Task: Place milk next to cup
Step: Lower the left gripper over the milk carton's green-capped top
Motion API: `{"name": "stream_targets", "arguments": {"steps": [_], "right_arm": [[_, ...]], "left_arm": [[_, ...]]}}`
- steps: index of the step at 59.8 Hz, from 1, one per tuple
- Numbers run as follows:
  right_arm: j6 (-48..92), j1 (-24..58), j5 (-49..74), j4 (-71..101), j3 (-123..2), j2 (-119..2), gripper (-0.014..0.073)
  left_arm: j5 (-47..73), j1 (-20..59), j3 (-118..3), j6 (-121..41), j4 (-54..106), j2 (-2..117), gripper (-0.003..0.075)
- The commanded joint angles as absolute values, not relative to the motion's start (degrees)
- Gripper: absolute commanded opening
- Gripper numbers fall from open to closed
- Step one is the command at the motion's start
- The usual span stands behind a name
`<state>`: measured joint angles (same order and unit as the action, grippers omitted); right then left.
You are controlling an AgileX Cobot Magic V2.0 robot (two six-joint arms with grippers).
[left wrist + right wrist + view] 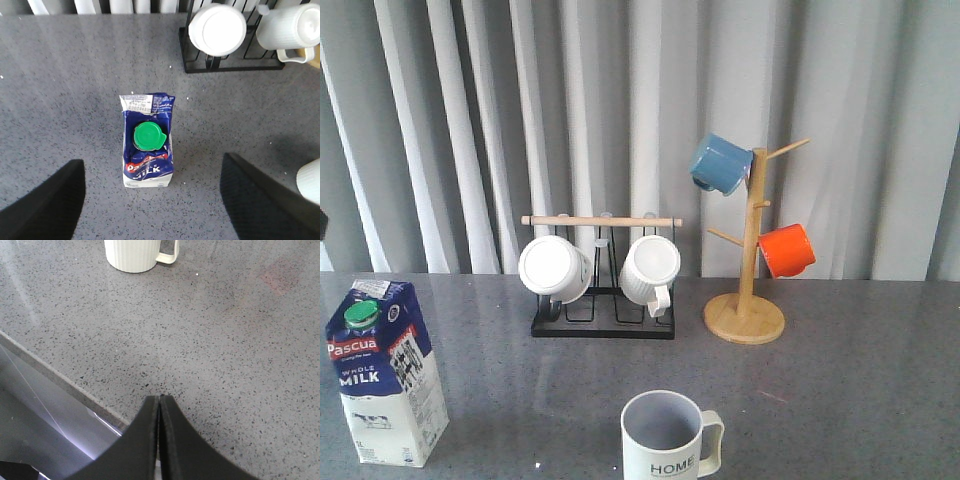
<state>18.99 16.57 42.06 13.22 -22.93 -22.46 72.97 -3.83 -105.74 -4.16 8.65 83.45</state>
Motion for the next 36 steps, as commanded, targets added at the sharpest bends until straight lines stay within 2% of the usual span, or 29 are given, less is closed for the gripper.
{"name": "stream_targets", "arguments": {"steps": [1,36], "right_arm": [[18.97,16.39,39.13,13.26,-24.41,-22.89,-0.0004],[18.97,16.39,39.07,13.31,-24.41,-22.89,-0.0004]], "left_arm": [[71.77,-3.88,-107.28,-3.42,10.58,84.98,0.0541],[71.77,-3.88,-107.05,-5.43,11.38,91.45,0.0541]]}}
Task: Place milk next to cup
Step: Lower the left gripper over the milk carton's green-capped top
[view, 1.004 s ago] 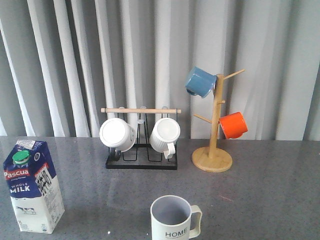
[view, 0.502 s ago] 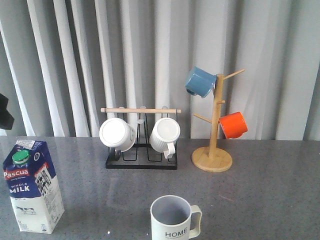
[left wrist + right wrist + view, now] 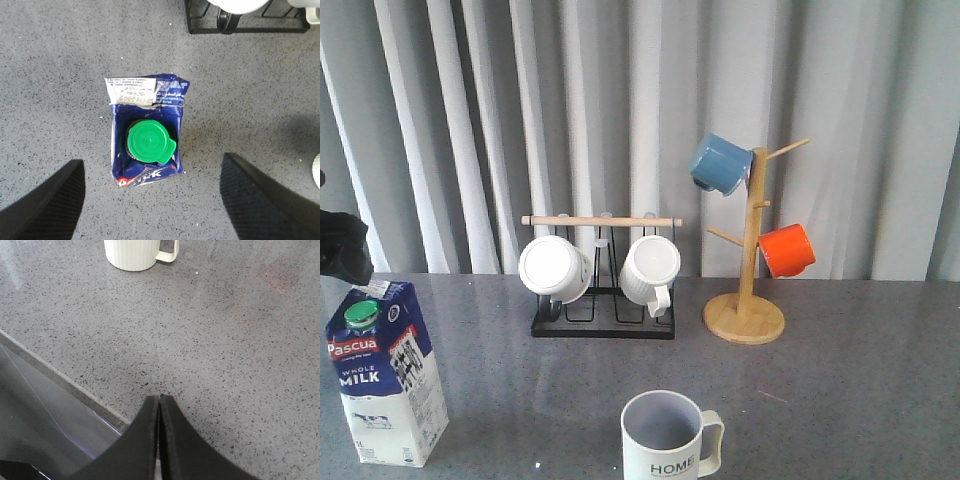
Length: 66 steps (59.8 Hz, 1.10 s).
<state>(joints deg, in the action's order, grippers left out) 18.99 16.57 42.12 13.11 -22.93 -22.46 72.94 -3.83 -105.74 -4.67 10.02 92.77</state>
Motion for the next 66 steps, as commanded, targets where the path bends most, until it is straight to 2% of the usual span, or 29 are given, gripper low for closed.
{"name": "stream_targets", "arguments": {"steps": [1,66], "right_arm": [[18.97,16.39,39.07,13.31,-24.41,-22.89,-0.0004],[17.64,16.39,39.13,13.25,-24.41,-22.89,-0.0004]], "left_arm": [[71.77,-3.88,-107.05,-5.43,11.38,91.56,0.0541],[71.77,-3.83,-107.0,-9.49,12.48,101.12,0.0541]]}}
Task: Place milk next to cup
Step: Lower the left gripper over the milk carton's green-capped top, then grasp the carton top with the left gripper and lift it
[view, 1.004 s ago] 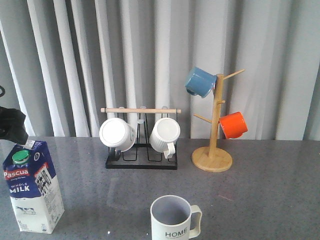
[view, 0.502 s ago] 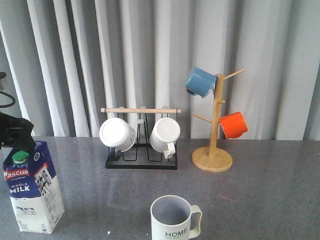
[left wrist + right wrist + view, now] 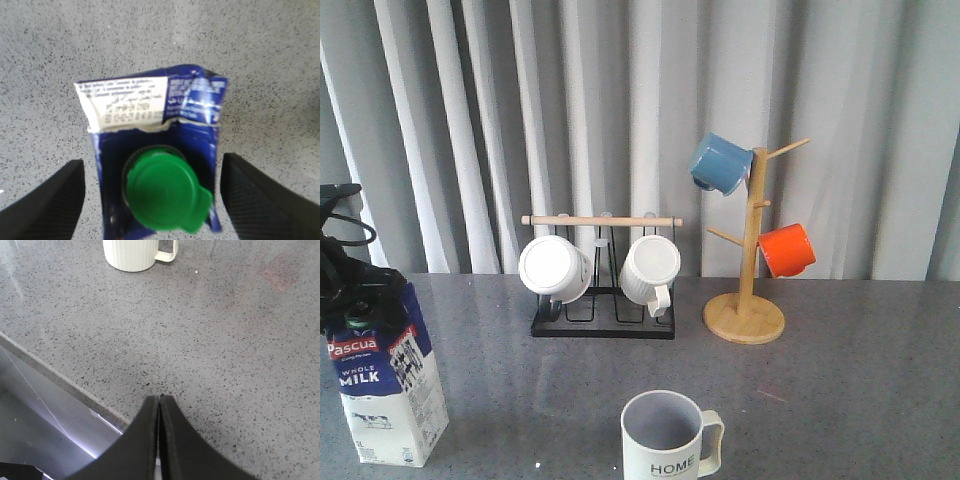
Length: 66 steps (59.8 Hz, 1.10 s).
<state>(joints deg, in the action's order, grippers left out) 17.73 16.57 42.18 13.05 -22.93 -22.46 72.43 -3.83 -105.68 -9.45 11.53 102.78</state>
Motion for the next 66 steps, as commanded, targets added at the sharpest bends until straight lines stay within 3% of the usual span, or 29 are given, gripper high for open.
{"name": "stream_targets", "arguments": {"steps": [1,14,20,36,47,57,66], "right_arm": [[17.64,16.39,39.13,13.25,-24.41,-22.89,-0.0004],[17.44,16.39,39.13,13.07,-24.41,-22.89,-0.0004],[17.44,16.39,39.13,13.07,-24.41,-22.89,-0.0004],[17.44,16.39,39.13,13.07,-24.41,-22.89,-0.0004],[17.44,16.39,39.13,13.07,-24.41,-22.89,-0.0004],[17.44,16.39,39.07,13.07,-24.41,-22.89,-0.0004],[17.44,16.39,39.07,13.07,-24.41,-22.89,-0.0004]], "left_arm": [[71.77,-3.83,-107.0,-9.48,12.48,101.27,0.0541],[71.77,-3.83,-107.0,-9.54,12.43,102.89,0.0529],[71.77,-3.83,-107.0,-9.46,12.48,103.16,0.0487],[71.77,-3.83,-107.0,-9.46,14.32,102.98,0.0228],[71.72,-3.83,-107.11,-11.58,25.02,101.1,0.0071],[71.71,-3.77,-107.11,-19.17,41.51,99.14,-0.0006],[71.41,-1.03,-108.37,-22.66,52.57,98.69,-0.0007]]}}
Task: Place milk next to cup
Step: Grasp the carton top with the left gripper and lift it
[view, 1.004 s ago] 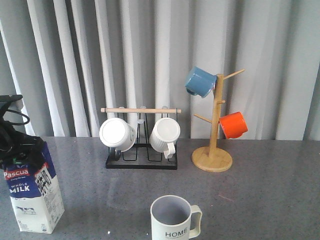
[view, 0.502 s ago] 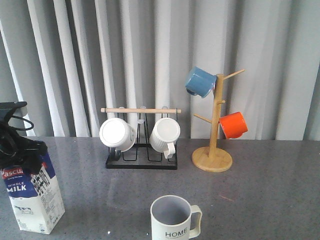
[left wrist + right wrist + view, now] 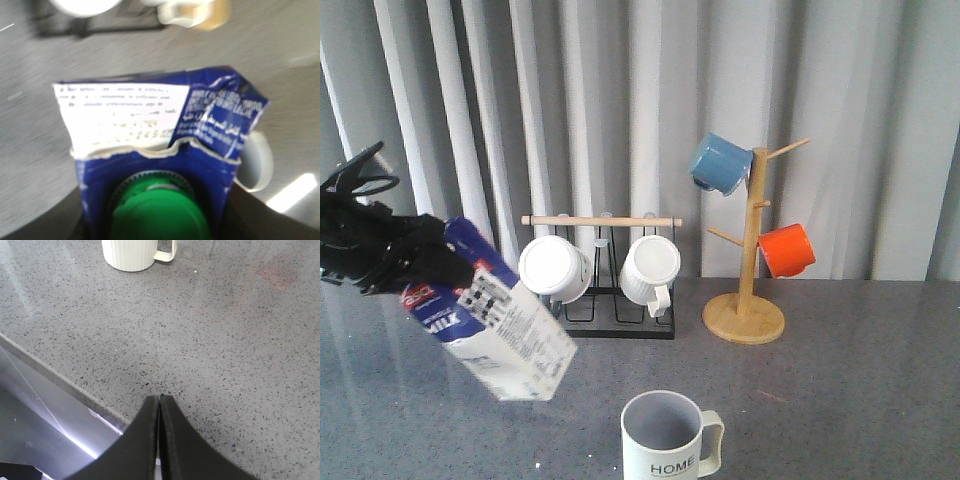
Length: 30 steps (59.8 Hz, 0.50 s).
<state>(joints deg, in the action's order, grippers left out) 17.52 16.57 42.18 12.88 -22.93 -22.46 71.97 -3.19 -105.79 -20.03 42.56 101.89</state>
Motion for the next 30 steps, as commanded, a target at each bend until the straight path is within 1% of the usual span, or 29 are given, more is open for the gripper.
{"name": "stream_targets", "arguments": {"steps": [1,11,16,23,30], "right_arm": [[17.44,16.39,39.12,13.07,-24.41,-22.89,-0.0004],[17.44,16.39,39.12,13.07,-24.41,-22.89,-0.0004],[17.44,16.39,39.12,13.07,-24.41,-22.89,-0.0004],[17.44,16.39,39.19,13.07,-24.41,-22.89,-0.0004],[17.44,16.39,39.24,13.07,-24.41,-22.89,-0.0004]], "left_arm": [[71.41,-0.2,-108.7,-22.89,52.5,98.69,-0.0007],[68.34,6.05,-112.38,-22.72,47.6,98.69,-0.0006],[65.96,8.59,-113.87,-19.73,42.87,98.69,-0.0006],[65.95,10.05,-114.57,-15.25,35.09,98.69,-0.0006],[68.37,10.12,-114.57,-11.24,27.16,98.69,-0.0006]]}}
